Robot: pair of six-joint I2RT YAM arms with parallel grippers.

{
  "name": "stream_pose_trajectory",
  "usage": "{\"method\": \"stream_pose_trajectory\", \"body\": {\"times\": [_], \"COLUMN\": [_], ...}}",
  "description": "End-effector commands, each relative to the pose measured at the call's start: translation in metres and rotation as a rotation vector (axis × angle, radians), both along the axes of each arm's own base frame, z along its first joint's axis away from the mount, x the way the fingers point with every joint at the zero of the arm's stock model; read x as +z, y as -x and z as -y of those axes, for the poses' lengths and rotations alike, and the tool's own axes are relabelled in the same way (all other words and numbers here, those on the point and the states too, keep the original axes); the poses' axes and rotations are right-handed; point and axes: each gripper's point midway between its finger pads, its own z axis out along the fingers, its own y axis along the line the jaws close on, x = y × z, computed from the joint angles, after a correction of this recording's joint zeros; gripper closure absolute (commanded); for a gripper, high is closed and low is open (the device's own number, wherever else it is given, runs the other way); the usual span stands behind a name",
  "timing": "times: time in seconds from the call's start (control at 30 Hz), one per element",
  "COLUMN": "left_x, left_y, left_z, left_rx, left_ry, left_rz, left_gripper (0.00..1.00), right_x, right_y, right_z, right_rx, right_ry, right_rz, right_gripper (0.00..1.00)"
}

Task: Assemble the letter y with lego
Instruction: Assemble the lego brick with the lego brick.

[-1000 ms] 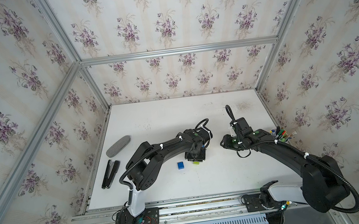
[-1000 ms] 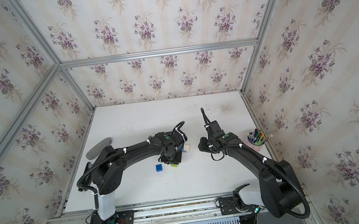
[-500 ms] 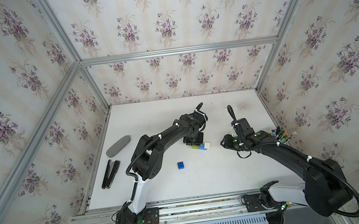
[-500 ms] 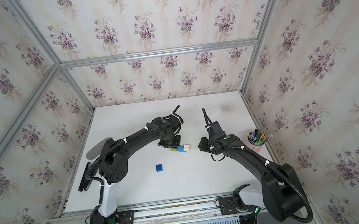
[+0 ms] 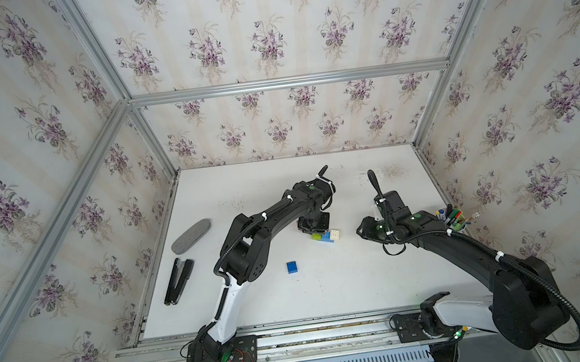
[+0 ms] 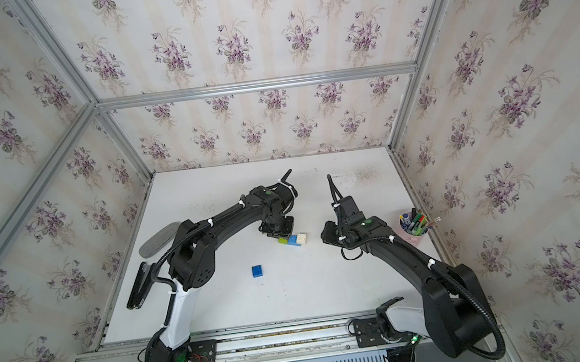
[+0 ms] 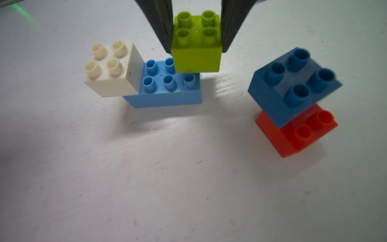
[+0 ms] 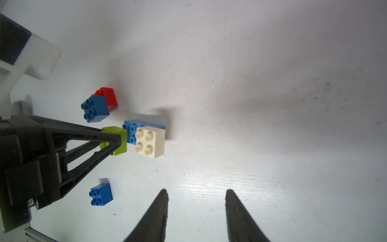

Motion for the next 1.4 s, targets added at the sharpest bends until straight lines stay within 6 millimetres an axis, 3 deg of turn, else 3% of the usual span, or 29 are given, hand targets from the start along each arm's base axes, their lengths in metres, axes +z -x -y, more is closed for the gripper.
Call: {"method": "stream_pose_trajectory", "body": {"times": [0.0, 0.37, 0.83, 1.03, 1.37], "left_x": [-0.001, -0.001, -0.018, -0.029, -0.045], "left_y": [0.002, -0.008, -0.004, 0.006, 0.023], "left_z": [-0.003, -0.006, -0.012, -0.019, -0.022], "left_rx": [-0.001, 0.018, 0.031, 0.039, 0.041], "left_ry": [-0.015, -0.039, -0.086, -0.161, -0.23], "left_rz": [-0.012, 0.021, -0.018, -0.022, -0.039], "left_gripper": [0.81, 0.83, 0.85, 0.94, 1.0], "right_x": [0.003, 0.004, 0.005, 0.002, -0.001], "right_y": [-0.004, -0.002, -0.002, -0.002, -0.003], "right_z": [0.002, 0.002, 0.003, 0.004, 0.004], "right_rx": [-0.012, -0.009, -0.007, -0.014, -0.012], "right_ry": [0.011, 0.012, 0.016, 0.02, 0.025], "right_rz": [0.012, 0.015, 0.017, 0.012, 0.005], "right_gripper": [0.54, 0.54, 0.54, 0.54, 0.54]}}
